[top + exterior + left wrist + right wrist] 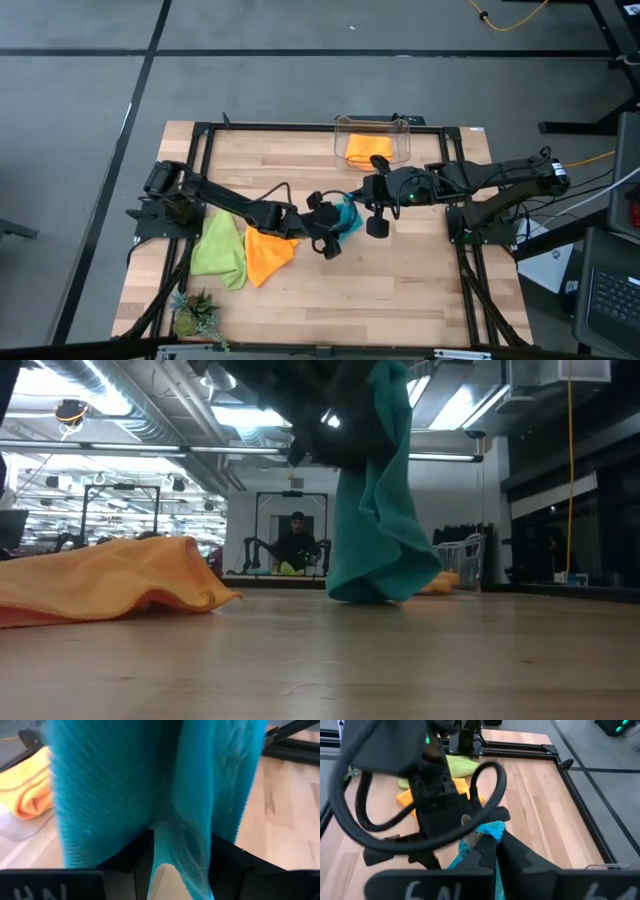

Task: Fold microfiber towels
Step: Fold the blue microfiber towel

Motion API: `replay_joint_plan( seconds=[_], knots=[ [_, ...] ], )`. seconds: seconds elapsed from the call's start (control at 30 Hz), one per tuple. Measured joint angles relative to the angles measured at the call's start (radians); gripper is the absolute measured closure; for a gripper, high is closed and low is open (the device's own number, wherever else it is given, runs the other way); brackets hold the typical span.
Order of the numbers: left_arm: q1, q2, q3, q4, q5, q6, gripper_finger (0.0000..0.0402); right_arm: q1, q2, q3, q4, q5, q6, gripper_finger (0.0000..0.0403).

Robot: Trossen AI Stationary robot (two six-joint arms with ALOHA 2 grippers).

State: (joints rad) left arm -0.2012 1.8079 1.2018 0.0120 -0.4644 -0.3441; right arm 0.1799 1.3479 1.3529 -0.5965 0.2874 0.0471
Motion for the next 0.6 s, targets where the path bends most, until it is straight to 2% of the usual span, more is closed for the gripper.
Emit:
replay_joint_plan(
  seconds=[0.2, 0.4, 0.6],
  knots=[
    [-0.008, 0.032, 0.001, -0.045, -0.003, -0.053, 0.0250, 0.000, 0.000, 0.000, -0.016, -0.001, 0.000, 0.0396],
    [-0.020, 0.033, 0.000, -0.208, 0.003, -0.144, 0.0250, 0.000, 0.000, 0.000, -0.028, 0.000, 0.000, 0.0396],
    [-0.037, 0.033, 0.000, -0.255, 0.007, -0.148, 0.0250, 0.000, 0.000, 0.000, -0.030, -0.001, -0.001, 0.0396]
  ],
)
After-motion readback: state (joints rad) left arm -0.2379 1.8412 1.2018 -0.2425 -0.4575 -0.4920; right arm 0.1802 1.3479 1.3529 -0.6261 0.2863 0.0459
